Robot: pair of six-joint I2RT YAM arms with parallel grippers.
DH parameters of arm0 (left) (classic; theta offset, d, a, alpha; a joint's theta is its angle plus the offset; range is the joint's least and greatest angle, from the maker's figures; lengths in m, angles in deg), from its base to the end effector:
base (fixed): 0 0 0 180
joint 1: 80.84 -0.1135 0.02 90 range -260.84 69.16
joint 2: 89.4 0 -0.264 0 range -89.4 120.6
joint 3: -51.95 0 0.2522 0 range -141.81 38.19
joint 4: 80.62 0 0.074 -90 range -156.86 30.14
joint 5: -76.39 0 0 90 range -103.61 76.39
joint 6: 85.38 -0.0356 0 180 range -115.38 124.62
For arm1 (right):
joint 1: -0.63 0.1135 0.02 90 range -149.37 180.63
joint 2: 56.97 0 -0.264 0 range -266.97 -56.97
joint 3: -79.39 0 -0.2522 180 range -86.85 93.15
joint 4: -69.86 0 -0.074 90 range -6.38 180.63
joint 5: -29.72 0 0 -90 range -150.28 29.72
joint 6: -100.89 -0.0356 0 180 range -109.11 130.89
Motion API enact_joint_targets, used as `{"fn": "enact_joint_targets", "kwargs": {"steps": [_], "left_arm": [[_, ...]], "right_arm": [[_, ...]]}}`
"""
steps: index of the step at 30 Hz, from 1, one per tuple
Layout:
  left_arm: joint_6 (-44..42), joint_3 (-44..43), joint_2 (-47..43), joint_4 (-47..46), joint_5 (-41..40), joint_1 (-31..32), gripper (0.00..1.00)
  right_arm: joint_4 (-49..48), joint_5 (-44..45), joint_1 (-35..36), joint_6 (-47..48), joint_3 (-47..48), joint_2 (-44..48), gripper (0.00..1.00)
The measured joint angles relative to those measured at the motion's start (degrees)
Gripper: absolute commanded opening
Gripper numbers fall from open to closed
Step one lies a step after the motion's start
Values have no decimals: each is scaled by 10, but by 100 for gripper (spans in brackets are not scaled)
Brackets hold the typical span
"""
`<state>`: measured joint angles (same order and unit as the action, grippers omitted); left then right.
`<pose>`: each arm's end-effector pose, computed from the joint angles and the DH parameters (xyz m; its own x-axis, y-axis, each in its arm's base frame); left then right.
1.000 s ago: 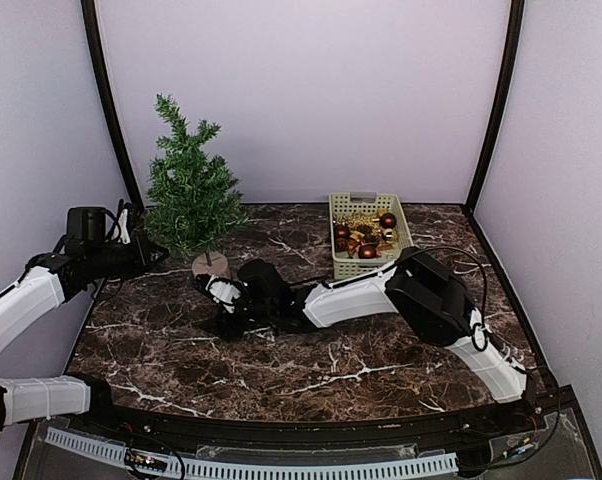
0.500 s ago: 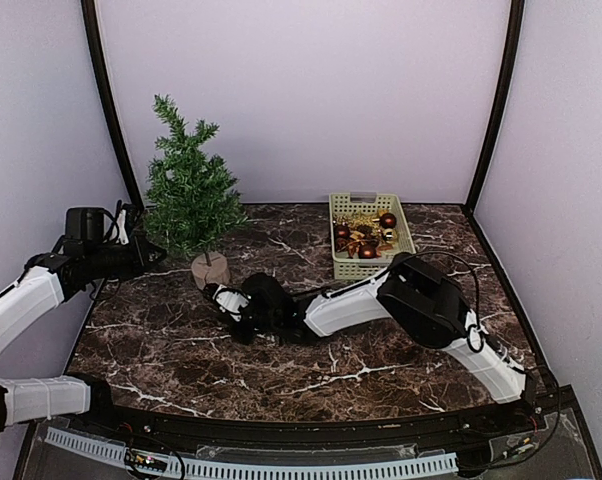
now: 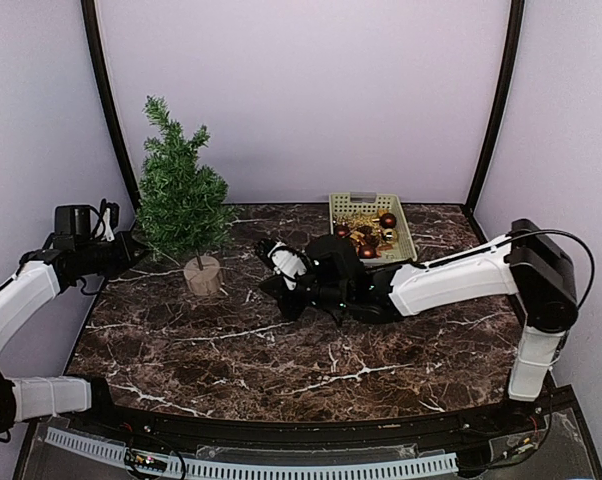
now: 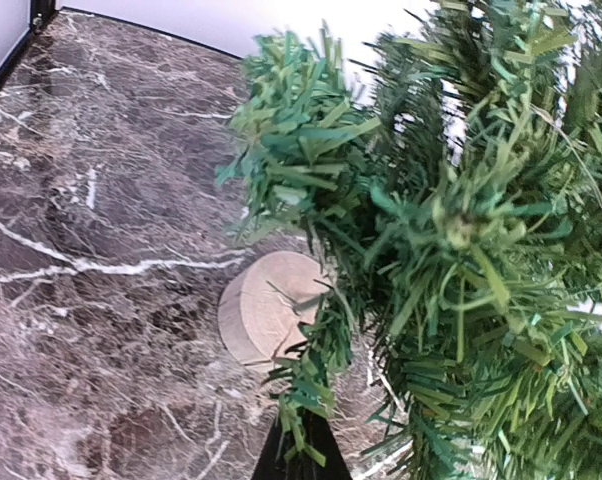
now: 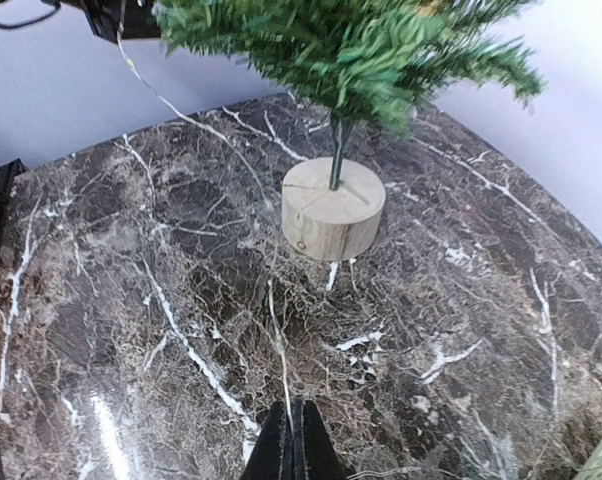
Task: Decorate the small christmas tree
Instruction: Wrap the side of the string light in the gap of the branches.
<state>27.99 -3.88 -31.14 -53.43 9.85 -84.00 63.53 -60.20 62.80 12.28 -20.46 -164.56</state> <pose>0.2262 -0.0017 0.2746 -0.5700 -0.3959 -0.7200 0.0750 0.8475 -0.5255 0.1989 0.3766 0.2095 -0.1467 -0.3298 -0.9326 -0.8875 0.4601 -0.0231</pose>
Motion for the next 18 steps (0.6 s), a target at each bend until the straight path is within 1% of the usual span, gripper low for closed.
{"fn": "enact_joint_targets", "kwargs": {"steps": [5, 7, 11, 18], "left_arm": [[-17, -18, 27, 1, 3, -16, 0], [-22, -26, 36, 0, 3, -18, 0], [-31, -32, 46, 0, 3, -22, 0], [-40, -33, 53, 0, 3, -28, 0]], "right_arm": [[54, -22, 0, -4, -9, 87, 0], [80, -41, 0, -4, -6, 104, 0], [118, -65, 0, -11, -1, 121, 0], [167, -40, -14, -52, 36, 131, 0]]}}
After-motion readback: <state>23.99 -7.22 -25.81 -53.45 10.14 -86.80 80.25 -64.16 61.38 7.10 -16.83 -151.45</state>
